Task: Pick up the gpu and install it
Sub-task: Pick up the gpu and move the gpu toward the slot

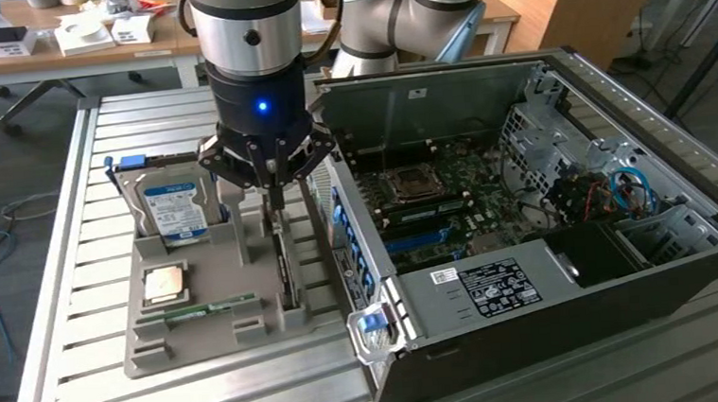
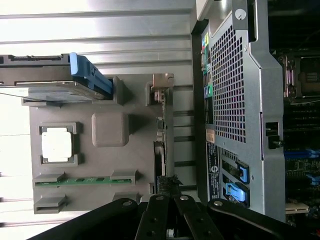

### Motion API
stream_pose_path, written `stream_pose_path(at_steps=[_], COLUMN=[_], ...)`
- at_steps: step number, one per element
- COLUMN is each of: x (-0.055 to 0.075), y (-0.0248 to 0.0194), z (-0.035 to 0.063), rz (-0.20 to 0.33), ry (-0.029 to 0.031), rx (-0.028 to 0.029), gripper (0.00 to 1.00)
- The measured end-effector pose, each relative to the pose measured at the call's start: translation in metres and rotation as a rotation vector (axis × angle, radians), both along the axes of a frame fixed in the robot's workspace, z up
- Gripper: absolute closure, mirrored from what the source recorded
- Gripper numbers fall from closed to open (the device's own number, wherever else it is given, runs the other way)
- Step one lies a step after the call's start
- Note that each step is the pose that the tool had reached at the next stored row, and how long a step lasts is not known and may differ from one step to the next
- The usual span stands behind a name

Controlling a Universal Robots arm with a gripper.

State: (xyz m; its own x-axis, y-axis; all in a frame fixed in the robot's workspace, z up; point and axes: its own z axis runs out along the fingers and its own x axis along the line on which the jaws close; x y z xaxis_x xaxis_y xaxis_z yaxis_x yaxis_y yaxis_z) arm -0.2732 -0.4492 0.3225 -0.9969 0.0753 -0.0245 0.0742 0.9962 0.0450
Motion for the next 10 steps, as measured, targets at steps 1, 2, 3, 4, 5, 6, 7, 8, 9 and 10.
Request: stream_pose_path(at_steps=[1,2,3,4,5,6,7,8,9,10], x=[0.0000,0.0000,0.0000,0.0000,0.0000,0.0000,0.0000,0.0000,0.0000,0.0000], y=[0.0000,0.0000,0.0000,0.0000,0.0000,0.0000,0.0000,0.0000,0.0000,0.0000], z=[0.0000,0.0000,0.0000,0.0000,0.0000,0.0000,0.0000,0.0000,0.0000,0.0000], rz=[0.000,0.000,0.000,0.000,0.000,0.000,0.000,0.000,0.000,0.000], ry=[0.0000,0.0001,0.0000,0.0000,0.0000,0.0000,0.0001,0.0000,0.0001,0.0001], rx=[0.0000,0.0000,0.0000,0.0000,0.0000,0.0000,0.0000,0.0000,0.0000,0.0000], gripper=[0.89,0.89,0.89,0.89,0.89,0.89,0.89,0.89,0.89,0.83])
